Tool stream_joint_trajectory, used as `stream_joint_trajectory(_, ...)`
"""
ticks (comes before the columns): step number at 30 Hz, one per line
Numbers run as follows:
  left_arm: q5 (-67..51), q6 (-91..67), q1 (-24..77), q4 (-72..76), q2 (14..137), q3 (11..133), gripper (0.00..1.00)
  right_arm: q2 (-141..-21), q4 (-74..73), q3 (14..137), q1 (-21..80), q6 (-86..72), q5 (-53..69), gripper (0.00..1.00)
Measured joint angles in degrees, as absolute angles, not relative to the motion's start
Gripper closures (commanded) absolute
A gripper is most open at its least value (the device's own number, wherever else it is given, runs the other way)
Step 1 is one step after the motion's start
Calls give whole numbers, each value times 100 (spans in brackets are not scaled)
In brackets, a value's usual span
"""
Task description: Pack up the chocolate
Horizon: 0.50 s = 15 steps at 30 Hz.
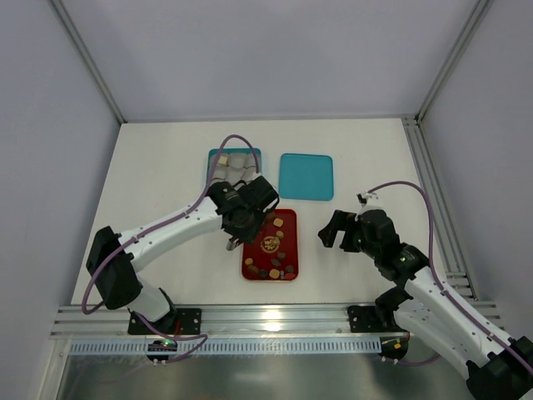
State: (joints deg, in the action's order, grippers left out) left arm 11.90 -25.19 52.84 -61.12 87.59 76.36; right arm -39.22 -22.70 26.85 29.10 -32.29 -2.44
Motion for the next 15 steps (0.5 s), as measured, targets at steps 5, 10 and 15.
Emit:
stream_joint_trajectory(5, 1192, -2526, 5315, -6110, 8818, 7636, 69, -3922, -2276, 2665, 2910, -3232, -244, 0)
stream_joint_trajectory(10, 1194, -2526, 5319, -6110, 8851, 7636, 75, -3922, -2279, 2665, 2910, -3232, -244, 0)
stream_joint_trajectory(15, 1194, -2526, 5319, -6141, 8851, 7697, 78, -3922, -2279, 2665, 2910, -3232, -244, 0)
